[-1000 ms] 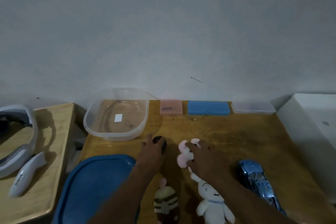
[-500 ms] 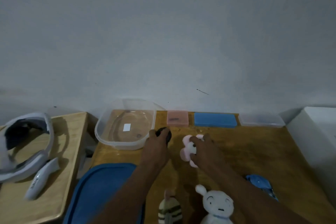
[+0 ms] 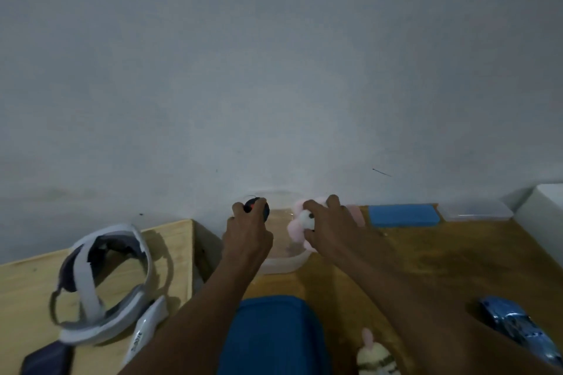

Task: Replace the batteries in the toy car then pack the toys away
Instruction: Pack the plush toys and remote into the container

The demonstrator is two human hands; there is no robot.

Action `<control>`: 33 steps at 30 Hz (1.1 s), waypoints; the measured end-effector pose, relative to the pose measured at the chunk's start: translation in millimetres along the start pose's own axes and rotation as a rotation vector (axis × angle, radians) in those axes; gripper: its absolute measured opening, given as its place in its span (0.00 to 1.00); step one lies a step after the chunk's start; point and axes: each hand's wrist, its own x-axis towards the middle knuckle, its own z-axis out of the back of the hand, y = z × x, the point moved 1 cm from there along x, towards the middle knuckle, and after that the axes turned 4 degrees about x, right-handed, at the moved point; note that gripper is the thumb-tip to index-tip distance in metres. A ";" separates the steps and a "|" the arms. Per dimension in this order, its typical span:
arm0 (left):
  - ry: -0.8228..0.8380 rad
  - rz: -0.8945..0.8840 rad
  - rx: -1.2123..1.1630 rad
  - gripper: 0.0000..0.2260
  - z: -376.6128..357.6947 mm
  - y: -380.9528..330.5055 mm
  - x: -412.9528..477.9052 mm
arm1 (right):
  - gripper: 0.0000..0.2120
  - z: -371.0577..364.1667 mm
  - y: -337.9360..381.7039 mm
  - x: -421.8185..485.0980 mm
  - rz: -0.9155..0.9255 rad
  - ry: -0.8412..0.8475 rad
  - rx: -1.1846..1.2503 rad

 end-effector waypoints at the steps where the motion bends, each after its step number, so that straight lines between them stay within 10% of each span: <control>1: 0.006 -0.009 -0.001 0.24 2.2 11.8 1.1 | 0.21 -6.0 11.4 0.6 -0.013 0.000 0.007; 33: 0.245 -0.073 -0.079 0.15 -114.4 59.8 136.9 | 0.28 -114.7 -1.4 144.9 -0.124 0.221 -0.115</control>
